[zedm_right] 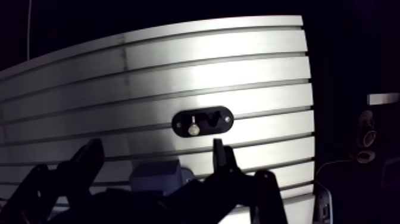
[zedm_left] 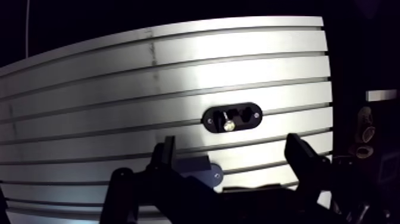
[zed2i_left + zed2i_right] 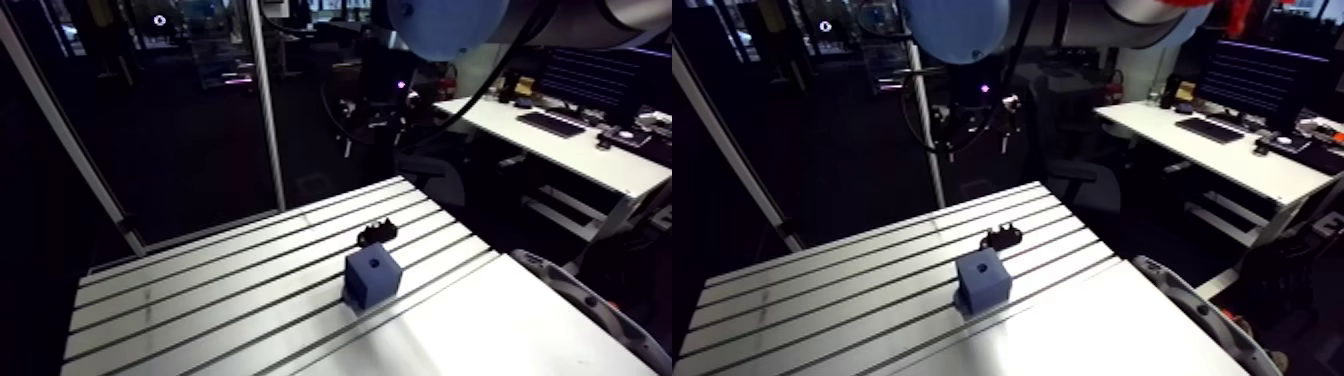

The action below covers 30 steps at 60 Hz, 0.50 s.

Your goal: Pick up the M10 bolt and insert it into the hex recess until seated.

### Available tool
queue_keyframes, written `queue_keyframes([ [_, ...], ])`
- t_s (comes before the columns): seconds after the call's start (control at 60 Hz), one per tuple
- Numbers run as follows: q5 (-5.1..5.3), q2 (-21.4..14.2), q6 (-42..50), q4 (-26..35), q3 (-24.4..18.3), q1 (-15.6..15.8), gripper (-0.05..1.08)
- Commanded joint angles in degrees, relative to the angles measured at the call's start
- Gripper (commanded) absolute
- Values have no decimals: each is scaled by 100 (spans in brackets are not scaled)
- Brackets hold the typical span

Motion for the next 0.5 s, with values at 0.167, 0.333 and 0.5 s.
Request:
queue_keyframes([
  [0.167,23,265,-16,-471,264,-71,7],
  [0.333,13,370,-7,-659,330,-72,20],
  [0.5,-5,502,9,-816,381,-72,25],
])
